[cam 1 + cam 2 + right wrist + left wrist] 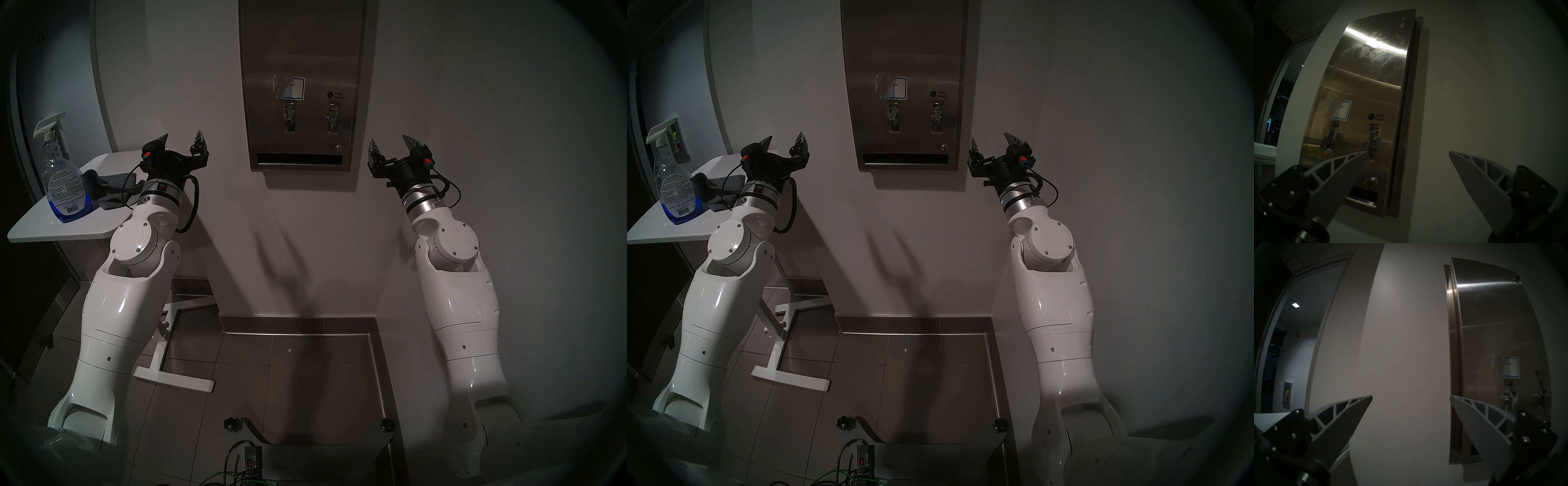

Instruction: Pick up the cleaner bottle and spray the cleaner onto the surface

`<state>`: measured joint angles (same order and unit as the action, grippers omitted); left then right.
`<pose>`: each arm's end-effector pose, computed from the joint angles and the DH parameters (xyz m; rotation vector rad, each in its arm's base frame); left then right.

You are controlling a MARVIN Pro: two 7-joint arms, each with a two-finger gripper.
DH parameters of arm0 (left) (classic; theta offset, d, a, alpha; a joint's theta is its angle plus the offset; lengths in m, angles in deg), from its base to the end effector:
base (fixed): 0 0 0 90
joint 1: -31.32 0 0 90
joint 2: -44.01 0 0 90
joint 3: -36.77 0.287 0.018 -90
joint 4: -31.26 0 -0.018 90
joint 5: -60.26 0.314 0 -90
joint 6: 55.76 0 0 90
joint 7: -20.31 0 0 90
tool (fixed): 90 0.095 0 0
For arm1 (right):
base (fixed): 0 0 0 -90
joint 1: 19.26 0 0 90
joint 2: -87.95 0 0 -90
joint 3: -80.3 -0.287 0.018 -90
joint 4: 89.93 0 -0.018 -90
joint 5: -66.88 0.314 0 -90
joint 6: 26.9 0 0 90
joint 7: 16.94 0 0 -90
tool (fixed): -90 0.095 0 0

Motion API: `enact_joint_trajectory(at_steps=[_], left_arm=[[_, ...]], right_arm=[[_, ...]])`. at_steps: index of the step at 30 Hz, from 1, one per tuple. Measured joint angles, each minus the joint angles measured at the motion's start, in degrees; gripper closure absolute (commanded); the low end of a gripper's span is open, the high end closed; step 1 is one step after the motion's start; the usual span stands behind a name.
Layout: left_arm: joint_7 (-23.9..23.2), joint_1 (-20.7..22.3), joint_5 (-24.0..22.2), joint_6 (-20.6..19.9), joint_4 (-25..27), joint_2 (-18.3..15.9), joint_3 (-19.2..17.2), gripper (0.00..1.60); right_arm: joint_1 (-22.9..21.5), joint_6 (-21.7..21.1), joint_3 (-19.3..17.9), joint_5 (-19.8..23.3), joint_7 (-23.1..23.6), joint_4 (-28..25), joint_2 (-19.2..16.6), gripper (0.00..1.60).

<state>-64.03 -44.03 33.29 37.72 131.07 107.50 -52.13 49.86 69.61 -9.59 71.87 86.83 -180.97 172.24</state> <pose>0.4624 0.1071 -0.0945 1.6488 0.0272 2.6562 0.4978 -0.0061 -0.1163 -1.5421 -0.3280 -2.5834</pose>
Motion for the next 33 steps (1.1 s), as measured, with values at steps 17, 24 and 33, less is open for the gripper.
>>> enact_joint_trajectory(at_steps=[17, 24, 33], left_arm=[[-11.67, 5.07, -10.75, -3.14, 0.58, -6.53, -9.9, 0.0], [-16.04, 8.03, -14.51, -6.32, -0.14, -10.62, -15.23, 0.0], [-22.15, 12.29, -19.45, -11.93, -4.37, -16.25, -22.31, 0.0]], right_arm=[[0.09, 0.01, 0.02, 0.01, -0.1, 0.43, -0.08, 0.0], [0.11, 0.01, 0.02, 0.01, -0.14, 0.62, -0.11, 0.0], [0.13, 0.02, 0.04, 0.01, -0.2, 0.81, -0.14, 0.0]])
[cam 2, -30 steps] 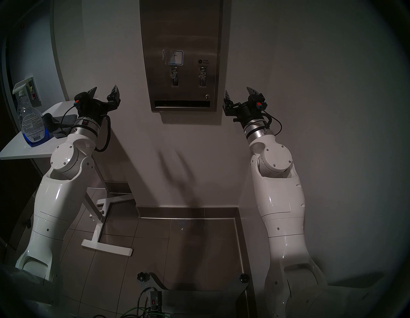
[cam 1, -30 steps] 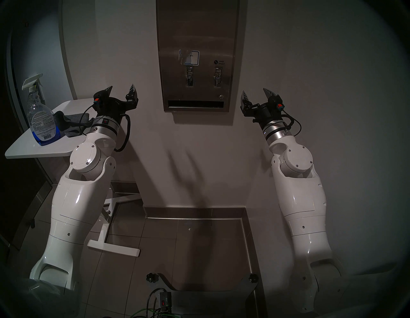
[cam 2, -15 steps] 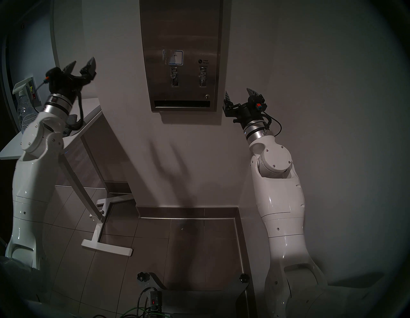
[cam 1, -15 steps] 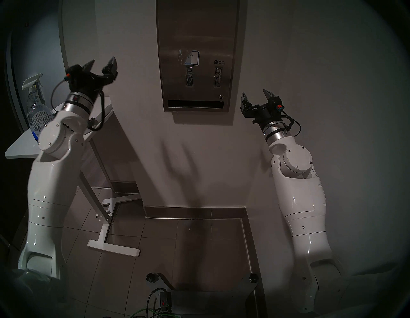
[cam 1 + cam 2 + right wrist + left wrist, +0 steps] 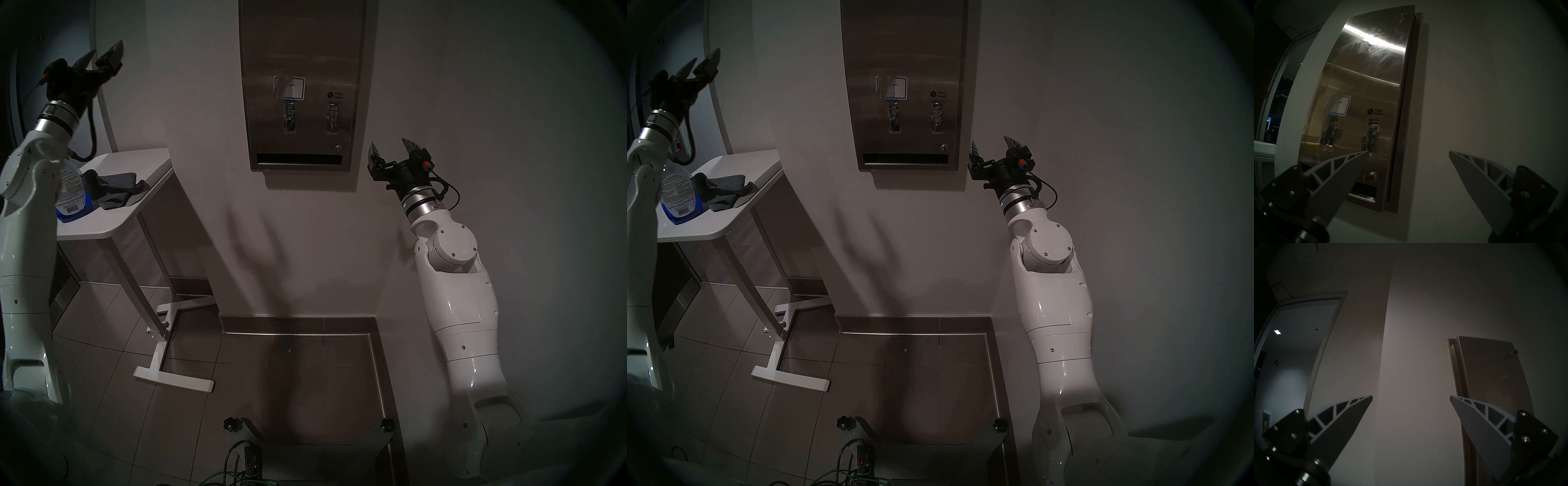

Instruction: Pick up the cleaner bottle and spray the cleaner onto the surface

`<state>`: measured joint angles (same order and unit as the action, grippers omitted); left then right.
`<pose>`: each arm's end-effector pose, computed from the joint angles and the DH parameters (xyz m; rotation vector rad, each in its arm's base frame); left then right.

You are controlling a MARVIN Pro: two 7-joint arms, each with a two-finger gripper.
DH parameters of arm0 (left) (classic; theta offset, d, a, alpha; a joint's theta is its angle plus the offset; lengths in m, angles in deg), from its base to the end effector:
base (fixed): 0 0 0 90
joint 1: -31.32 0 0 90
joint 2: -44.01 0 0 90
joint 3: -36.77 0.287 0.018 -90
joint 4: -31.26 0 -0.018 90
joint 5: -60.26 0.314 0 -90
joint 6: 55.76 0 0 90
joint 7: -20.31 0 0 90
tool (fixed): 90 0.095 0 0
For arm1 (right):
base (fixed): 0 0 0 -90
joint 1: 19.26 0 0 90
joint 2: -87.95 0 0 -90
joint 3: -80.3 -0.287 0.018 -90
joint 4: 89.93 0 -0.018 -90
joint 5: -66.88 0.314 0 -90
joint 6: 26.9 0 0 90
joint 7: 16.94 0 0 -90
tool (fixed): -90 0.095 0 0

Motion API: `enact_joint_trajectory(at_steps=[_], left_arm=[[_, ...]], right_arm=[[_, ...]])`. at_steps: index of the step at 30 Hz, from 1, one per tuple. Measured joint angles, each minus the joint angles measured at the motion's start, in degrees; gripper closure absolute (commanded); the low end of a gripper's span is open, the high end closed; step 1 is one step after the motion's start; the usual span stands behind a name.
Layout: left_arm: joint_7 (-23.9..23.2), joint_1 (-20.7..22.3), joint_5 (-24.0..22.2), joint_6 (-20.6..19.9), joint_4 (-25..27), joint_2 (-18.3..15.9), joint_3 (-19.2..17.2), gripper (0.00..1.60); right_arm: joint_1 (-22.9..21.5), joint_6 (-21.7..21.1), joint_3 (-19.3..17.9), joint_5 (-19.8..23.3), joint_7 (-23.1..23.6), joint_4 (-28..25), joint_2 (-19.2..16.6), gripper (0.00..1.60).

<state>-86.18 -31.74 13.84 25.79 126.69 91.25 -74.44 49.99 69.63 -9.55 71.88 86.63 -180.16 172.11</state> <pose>0.4056 0.2666 0.0909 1.3521 -0.0956 2.7481 0.4996 -0.0073 -0.1227 -1.5645 -0.3235 -2.5730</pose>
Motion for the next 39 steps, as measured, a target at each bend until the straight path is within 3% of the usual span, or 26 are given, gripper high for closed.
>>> enact_joint_trajectory(at_steps=[16, 29, 39], left_arm=[[-13.5, 4.82, -4.56, -14.63, -12.19, -9.06, -8.71, 0.0], [-25.91, 5.83, -5.51, -27.81, -20.28, -15.95, -12.5, 0.0], [-34.36, 5.43, -3.82, -34.18, -27.38, -20.7, -13.96, 0.0]], right_arm=[[0.01, 0.0, 0.02, 0.0, -0.08, 0.14, -0.04, 0.0], [0.0, 0.01, 0.04, 0.0, -0.12, 0.16, -0.07, 0.0], [0.0, 0.02, 0.05, 0.01, -0.14, 0.08, -0.09, 0.0]])
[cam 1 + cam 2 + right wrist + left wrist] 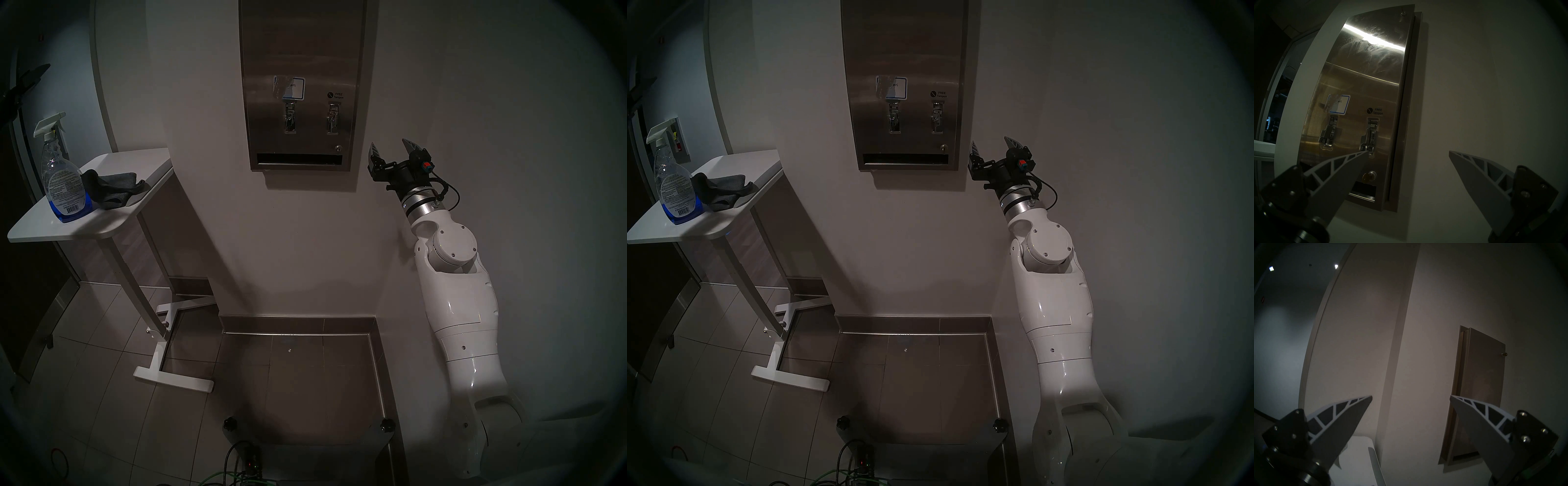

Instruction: Pick up the cleaner bottle and spray the cleaner onto the surface

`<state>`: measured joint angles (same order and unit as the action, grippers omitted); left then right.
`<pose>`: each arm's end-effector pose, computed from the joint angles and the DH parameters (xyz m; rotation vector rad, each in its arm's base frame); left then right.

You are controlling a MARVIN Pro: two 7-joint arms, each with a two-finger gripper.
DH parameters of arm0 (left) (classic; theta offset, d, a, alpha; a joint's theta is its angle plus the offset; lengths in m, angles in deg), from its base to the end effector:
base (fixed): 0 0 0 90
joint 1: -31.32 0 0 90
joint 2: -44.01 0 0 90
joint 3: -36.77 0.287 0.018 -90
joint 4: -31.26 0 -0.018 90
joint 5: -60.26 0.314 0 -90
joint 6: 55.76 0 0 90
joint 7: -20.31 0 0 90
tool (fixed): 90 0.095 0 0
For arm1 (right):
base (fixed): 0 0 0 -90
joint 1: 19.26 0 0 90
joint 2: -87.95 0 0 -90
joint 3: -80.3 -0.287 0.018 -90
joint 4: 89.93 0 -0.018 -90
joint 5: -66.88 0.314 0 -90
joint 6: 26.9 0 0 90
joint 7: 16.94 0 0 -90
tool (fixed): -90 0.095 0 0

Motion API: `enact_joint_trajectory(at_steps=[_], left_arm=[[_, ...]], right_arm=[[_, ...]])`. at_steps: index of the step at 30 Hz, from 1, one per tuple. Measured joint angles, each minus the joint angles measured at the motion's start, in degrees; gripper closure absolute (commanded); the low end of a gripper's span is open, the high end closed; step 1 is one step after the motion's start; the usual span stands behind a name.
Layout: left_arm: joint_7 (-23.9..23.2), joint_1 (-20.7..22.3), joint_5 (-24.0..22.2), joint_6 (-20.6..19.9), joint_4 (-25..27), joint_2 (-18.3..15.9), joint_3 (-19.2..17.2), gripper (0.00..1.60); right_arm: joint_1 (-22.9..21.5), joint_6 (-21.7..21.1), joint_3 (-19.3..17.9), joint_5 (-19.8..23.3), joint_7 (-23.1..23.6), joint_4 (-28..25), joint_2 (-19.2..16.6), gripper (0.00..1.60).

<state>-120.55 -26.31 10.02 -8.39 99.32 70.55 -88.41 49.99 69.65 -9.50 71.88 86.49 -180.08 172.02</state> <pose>0.3137 0.4287 0.1312 1.6955 -0.0891 2.1876 0.4998 -0.0077 -0.1232 -1.5672 -0.3227 -2.5737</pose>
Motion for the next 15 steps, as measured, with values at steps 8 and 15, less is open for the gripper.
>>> enact_joint_trajectory(at_steps=[8, 15], left_arm=[[-6.46, -0.65, 4.37, -1.37, -6.52, -3.54, -0.06, 0.0], [-11.14, -1.57, 8.16, -0.22, -11.81, -6.6, 0.73, 0.0]], right_arm=[[0.0, 0.0, 0.02, 0.01, -0.01, -0.05, -0.01, 0.0], [0.0, 0.0, 0.03, 0.01, -0.01, -0.08, -0.02, 0.0]])
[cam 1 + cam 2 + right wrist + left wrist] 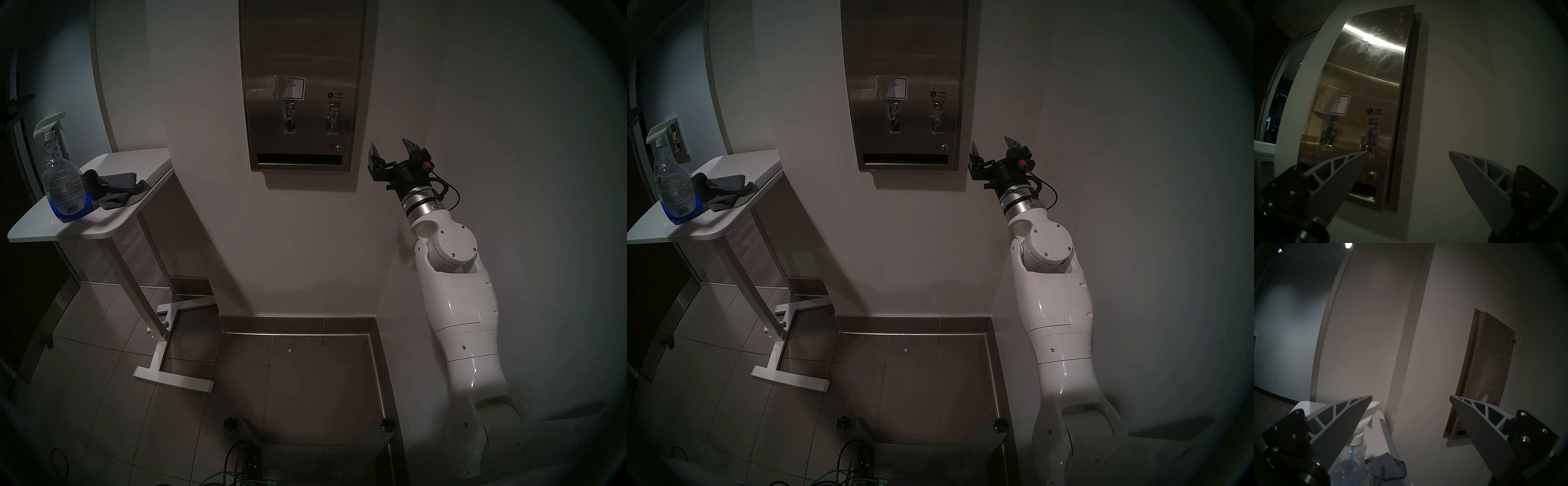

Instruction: Pick up the cleaner bottle and spray the cleaner onto the surface

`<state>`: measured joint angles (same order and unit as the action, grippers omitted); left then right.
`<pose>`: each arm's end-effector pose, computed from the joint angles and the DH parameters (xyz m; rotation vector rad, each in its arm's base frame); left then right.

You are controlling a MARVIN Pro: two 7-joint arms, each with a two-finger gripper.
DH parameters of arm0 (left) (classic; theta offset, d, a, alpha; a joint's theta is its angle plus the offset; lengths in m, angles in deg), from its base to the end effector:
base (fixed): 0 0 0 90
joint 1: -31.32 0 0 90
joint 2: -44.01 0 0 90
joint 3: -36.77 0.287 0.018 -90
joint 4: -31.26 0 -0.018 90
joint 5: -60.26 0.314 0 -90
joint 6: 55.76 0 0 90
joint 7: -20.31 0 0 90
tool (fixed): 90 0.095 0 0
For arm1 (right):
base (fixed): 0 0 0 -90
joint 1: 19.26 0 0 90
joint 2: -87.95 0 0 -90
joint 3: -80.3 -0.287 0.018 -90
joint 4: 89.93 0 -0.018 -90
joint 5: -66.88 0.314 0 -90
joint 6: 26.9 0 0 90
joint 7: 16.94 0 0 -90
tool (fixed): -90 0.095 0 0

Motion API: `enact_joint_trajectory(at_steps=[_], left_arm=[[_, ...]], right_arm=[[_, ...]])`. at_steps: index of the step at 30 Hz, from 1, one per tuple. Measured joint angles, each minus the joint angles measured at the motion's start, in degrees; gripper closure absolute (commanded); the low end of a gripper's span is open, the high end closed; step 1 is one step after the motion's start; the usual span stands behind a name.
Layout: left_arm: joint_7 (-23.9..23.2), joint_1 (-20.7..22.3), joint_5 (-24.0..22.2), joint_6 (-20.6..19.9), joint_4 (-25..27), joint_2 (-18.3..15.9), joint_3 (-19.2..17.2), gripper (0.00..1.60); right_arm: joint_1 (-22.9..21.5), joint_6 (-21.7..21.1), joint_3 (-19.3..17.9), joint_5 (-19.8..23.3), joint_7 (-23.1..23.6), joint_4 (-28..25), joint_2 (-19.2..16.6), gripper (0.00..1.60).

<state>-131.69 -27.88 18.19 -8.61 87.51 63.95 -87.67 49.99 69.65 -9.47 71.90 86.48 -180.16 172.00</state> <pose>0.2918 0.4761 0.1091 1.8724 -0.0386 2.0723 0.4996 -0.0075 -0.1227 -1.5653 -0.3234 -2.5746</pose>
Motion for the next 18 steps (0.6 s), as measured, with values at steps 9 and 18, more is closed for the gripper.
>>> enact_joint_trajectory(at_steps=[9, 18], left_arm=[[-2.84, -2.41, 2.64, 2.86, -5.94, -4.06, 2.43, 0.0], [-5.97, -5.25, 2.39, 5.97, -9.04, -6.02, 4.58, 0.0]], right_arm=[[0.0, 0.0, 0.02, 0.0, -0.01, -0.05, -0.02, 0.0], [0.0, 0.0, 0.03, 0.01, -0.01, -0.09, -0.03, 0.0]])
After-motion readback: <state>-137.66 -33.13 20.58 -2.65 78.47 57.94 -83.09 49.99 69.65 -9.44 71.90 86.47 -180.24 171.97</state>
